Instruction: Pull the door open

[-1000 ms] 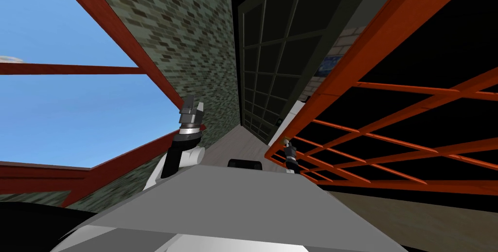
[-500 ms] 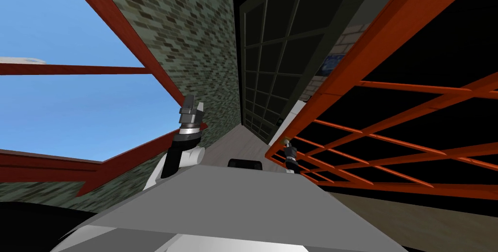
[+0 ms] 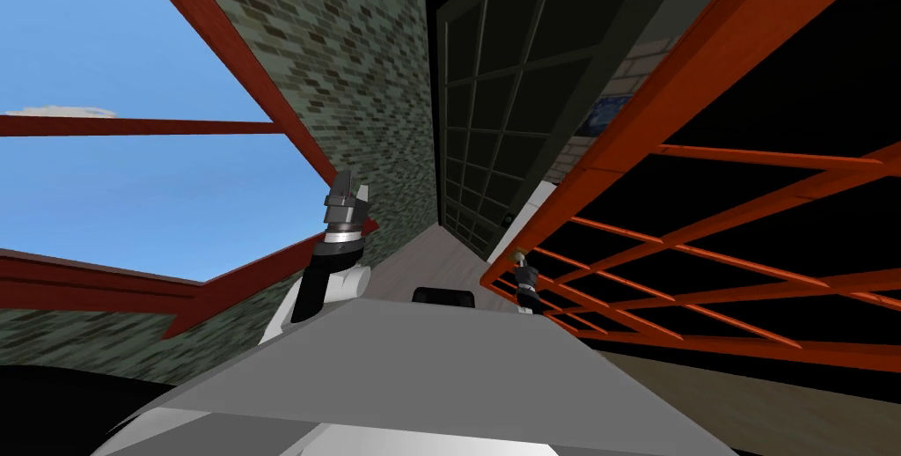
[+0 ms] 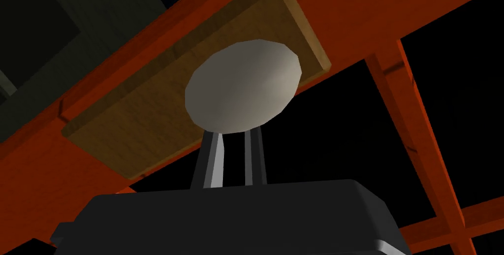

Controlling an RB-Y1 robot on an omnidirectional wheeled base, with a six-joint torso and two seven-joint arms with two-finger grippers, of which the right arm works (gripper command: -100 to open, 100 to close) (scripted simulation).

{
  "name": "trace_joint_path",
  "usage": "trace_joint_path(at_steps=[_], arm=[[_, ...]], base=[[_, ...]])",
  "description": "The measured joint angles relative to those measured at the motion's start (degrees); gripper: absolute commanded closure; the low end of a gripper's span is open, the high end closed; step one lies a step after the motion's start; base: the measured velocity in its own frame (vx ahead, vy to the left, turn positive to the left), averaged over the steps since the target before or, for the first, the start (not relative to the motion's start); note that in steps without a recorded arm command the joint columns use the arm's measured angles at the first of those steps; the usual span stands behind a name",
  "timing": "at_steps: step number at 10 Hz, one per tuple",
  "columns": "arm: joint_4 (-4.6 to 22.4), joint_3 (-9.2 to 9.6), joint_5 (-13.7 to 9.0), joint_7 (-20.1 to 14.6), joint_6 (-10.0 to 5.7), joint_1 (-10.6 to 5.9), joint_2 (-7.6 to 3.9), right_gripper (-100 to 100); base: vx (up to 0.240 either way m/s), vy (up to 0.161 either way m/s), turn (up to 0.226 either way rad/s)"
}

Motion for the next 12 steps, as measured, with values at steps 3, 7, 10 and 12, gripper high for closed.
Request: trace_joint_path(at_steps=[3,7,10,12], arm=[[-0.75,0.50,-1.23,-3.01,0.44,0.33,0.06,100],[0.54,1.49,-2.85,-8.10,-0.42,-0.11,-0.31,100],[-0.75,1.87,-4.62,-11.06,0.15,0.52,-0.19,-100],[-1.95,2.73,-5.98,-13.61,0.07,0.77,0.73,-100]], base=[[-0.030,-0.007,0.047],[-0.024,-0.007,0.042],[-0.056,-0.012,0.032],[-0.108,0.015,0.052]])
